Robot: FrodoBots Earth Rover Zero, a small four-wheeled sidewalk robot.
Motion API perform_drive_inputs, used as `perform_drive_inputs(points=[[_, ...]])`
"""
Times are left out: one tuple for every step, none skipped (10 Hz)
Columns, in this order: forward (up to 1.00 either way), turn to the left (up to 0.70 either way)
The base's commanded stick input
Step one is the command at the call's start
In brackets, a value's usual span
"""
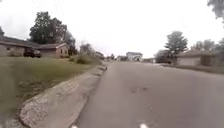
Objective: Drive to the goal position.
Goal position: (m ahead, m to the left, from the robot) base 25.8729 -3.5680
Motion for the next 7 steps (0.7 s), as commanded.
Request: perform_drive_inputs(points=[[1.00, 0.00], [1.00, 0.00], [1.00, 0.00], [1.00, 0.00], [1.00, 0.00], [1.00, -0.06], [1.00, -0.18]])
